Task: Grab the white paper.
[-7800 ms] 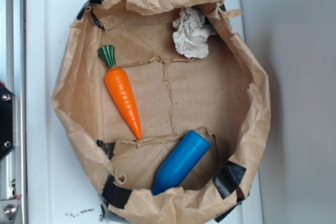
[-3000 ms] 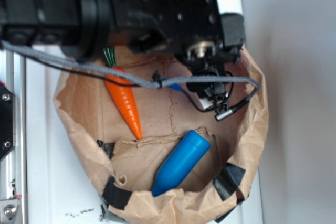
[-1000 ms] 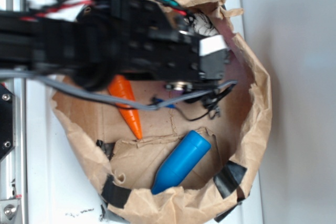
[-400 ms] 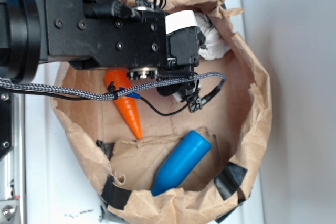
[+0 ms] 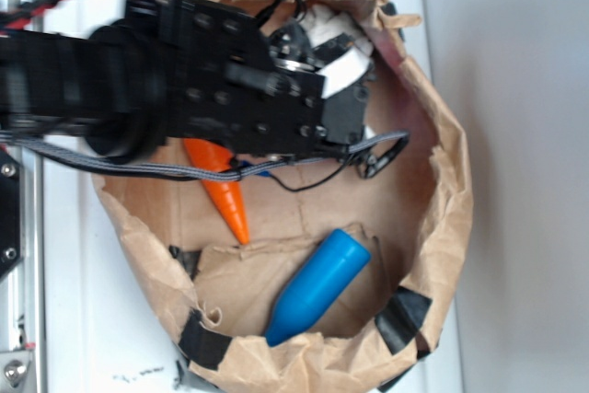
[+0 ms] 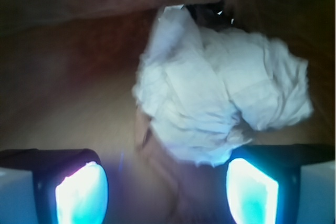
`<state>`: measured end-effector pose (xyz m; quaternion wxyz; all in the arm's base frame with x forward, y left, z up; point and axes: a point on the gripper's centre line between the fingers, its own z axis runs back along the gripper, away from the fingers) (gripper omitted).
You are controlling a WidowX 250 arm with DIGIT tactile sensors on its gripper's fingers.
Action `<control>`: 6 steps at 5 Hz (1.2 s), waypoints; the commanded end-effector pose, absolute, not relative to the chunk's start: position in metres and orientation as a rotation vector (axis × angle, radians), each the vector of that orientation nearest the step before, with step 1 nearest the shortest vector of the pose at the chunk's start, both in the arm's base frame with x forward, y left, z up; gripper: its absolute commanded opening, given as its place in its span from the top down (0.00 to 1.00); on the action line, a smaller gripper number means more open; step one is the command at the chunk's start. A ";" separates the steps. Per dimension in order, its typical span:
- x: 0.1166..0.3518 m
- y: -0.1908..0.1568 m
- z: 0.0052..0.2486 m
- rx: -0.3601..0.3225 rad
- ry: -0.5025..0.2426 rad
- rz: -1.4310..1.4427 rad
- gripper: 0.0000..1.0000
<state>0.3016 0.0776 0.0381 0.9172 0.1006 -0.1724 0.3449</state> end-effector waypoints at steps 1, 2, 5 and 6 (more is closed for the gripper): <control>0.326 0.083 0.047 0.218 -0.469 0.730 0.00; 0.319 0.078 0.051 0.206 -0.484 0.710 0.17; 0.293 0.067 0.075 0.170 -0.392 0.650 0.00; 0.292 0.070 0.073 0.208 -0.377 0.663 0.00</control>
